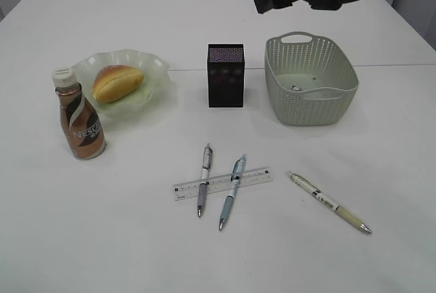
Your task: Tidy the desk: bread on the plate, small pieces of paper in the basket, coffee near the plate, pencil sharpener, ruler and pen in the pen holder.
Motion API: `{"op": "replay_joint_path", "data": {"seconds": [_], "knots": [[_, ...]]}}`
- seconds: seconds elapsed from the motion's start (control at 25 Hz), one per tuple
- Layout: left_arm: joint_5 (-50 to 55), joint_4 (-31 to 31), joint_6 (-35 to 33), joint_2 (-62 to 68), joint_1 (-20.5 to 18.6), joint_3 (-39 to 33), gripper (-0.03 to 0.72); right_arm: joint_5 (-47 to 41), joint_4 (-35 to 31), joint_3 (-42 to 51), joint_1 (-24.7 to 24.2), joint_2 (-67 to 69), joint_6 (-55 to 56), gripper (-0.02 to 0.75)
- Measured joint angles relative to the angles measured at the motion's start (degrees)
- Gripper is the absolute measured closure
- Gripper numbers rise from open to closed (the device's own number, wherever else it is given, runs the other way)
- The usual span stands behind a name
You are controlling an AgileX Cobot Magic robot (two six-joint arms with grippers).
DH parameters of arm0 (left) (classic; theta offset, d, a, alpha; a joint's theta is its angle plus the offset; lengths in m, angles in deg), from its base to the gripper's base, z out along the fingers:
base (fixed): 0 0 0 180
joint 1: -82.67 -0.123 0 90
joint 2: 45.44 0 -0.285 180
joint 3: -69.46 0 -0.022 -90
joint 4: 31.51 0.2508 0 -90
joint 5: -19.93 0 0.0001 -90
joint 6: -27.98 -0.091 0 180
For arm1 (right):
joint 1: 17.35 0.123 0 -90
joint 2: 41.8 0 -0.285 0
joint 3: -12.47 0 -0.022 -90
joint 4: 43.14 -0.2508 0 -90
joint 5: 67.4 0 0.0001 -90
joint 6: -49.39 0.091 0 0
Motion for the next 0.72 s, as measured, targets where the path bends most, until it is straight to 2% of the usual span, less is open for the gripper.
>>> {"op": "replay_joint_path", "data": {"seconds": [0.36,0.72], "knots": [[0.0,-0.65,0.0,0.0,0.0,0.0,0.328,-17.46,0.0,0.0,0.0,-0.6,0.1,0.311],[0.0,-0.87,0.0,0.0,0.0,0.0,0.328,-29.84,0.0,0.0,0.0,-0.6,0.1,0.311]]}}
